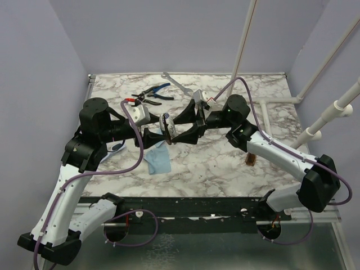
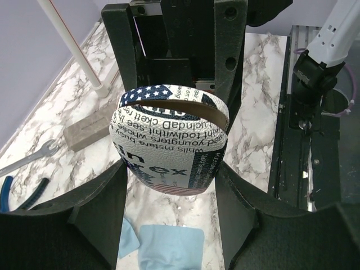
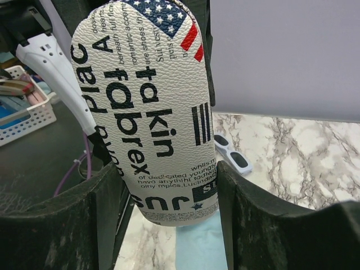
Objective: Organize the sunglasses
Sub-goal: Open the sunglasses case.
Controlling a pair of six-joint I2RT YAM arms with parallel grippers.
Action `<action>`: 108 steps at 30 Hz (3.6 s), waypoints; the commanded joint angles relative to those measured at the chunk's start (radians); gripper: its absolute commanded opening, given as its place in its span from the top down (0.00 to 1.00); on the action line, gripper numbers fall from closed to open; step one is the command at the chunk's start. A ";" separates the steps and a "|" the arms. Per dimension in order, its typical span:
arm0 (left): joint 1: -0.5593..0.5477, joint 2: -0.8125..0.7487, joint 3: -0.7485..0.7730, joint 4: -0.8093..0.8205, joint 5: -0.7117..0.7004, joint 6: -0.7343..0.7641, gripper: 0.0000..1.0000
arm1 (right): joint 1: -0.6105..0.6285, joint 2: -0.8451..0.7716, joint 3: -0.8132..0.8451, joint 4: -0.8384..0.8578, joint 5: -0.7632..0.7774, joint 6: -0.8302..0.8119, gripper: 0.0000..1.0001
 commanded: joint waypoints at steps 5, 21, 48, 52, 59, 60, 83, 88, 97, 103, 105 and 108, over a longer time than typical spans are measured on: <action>-0.009 -0.014 -0.010 -0.002 0.037 0.012 0.39 | 0.000 0.016 0.010 0.115 -0.045 0.077 0.82; -0.009 -0.027 -0.081 0.258 0.037 -0.248 0.10 | 0.002 0.037 0.022 0.137 0.035 0.139 0.88; -0.010 -0.021 -0.068 0.175 0.014 -0.205 1.00 | -0.043 0.011 -0.008 0.165 0.117 0.160 0.04; -0.010 -0.019 -0.063 0.183 0.025 -0.220 1.00 | -0.035 0.032 0.009 0.174 0.079 0.154 0.00; -0.010 -0.021 -0.067 0.199 0.011 -0.241 1.00 | -0.026 0.067 0.046 0.149 0.058 0.143 0.01; -0.010 -0.020 -0.066 0.202 0.011 -0.245 1.00 | -0.025 0.069 0.049 0.141 0.068 0.140 0.01; -0.012 -0.021 -0.047 0.190 0.037 -0.272 1.00 | -0.138 0.044 0.011 0.075 0.281 0.214 0.30; -0.012 -0.027 -0.047 0.168 0.039 -0.275 1.00 | -0.179 0.046 0.017 0.019 0.390 0.250 0.36; -0.012 -0.033 -0.046 0.159 0.035 -0.271 1.00 | -0.189 0.054 0.054 -0.032 0.365 0.219 0.37; -0.012 -0.009 -0.033 0.141 -0.067 -0.316 1.00 | -0.190 0.000 0.033 -0.086 0.193 0.088 0.31; -0.012 0.008 -0.029 0.109 -0.116 -0.315 1.00 | -0.189 -0.039 0.030 -0.158 0.153 0.017 0.30; -0.012 0.033 -0.033 0.044 -0.171 -0.288 1.00 | -0.185 -0.128 0.038 -0.310 0.264 -0.089 0.25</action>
